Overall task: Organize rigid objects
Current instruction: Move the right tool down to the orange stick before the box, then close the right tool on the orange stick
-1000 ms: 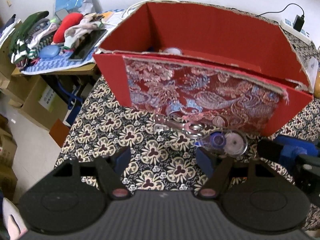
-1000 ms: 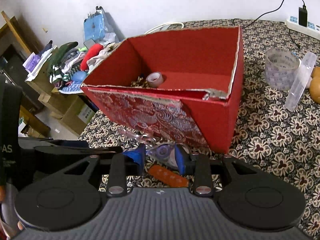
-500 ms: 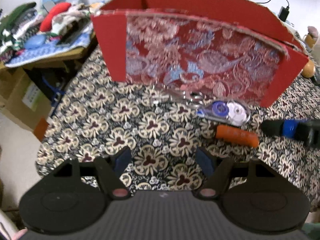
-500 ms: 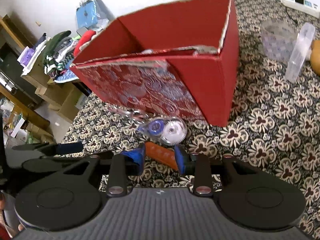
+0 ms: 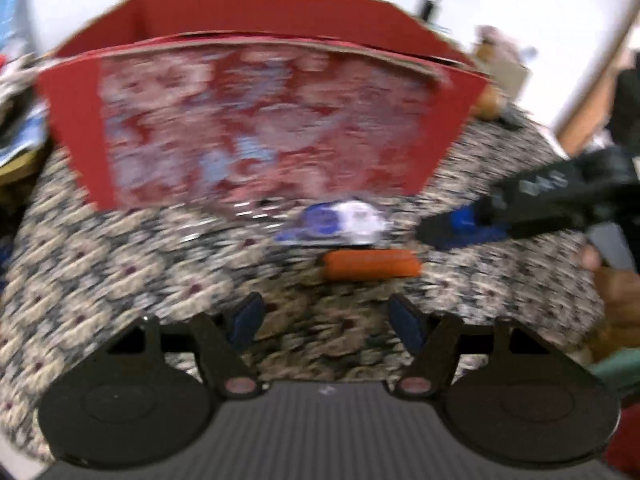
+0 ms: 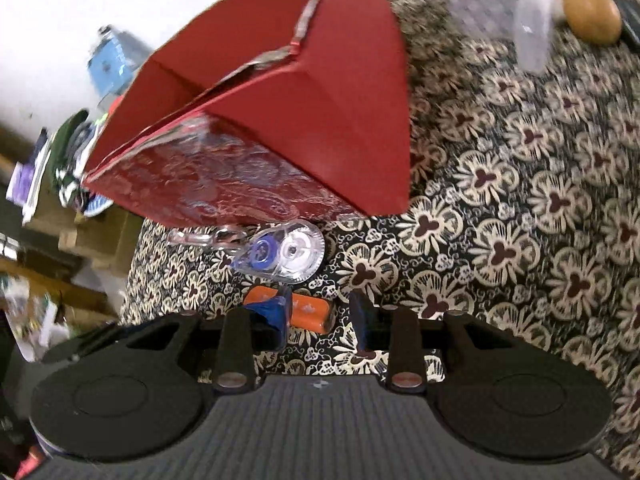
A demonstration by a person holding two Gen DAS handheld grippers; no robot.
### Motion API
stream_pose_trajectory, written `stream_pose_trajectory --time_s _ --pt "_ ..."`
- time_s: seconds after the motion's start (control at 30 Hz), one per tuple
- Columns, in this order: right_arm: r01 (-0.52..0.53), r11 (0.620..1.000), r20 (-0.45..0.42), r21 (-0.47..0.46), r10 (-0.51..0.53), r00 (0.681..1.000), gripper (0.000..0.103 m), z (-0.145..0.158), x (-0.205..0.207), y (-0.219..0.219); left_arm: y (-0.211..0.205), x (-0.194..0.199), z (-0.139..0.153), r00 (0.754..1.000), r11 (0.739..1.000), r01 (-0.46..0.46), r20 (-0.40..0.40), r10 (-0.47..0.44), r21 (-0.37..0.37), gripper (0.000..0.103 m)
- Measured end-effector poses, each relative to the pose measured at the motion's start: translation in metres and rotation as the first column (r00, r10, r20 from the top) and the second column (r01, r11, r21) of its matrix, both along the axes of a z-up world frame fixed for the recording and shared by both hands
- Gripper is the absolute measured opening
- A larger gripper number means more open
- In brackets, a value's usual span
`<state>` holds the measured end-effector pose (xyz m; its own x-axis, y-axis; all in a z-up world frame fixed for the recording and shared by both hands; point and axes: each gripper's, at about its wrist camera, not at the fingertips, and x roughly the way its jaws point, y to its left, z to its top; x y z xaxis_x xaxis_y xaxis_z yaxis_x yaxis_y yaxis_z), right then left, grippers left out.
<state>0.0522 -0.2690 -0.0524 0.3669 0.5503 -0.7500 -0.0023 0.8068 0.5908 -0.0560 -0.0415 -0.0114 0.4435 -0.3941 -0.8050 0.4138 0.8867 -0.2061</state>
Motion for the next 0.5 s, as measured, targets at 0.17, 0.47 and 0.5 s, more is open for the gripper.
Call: stream_pose_trajectory --time_s 0.17,0.47,0.5 --pt "0.057 0.997 -0.029 0.048 -0.055 0.998 0.015 -0.005 0.0 -0.002 -0.014 0.009 -0.01 0.992 0.992 0.12 -0.034 -0.121 -0.031 0.067" --pt "0.082 0.99 -0.107 0.115 -0.069 0.992 0.014 -0.019 0.001 0.003 -0.012 0.012 -0.019 0.978 0.978 0.181 -0.09 -0.19 -0.102 0.066" --pt "0.062 0.991 -0.114 0.12 -0.048 0.992 0.014 -0.019 0.003 0.006 -0.012 0.012 -0.02 0.978 0.979 0.177 -0.091 -0.187 -0.103 0.066"
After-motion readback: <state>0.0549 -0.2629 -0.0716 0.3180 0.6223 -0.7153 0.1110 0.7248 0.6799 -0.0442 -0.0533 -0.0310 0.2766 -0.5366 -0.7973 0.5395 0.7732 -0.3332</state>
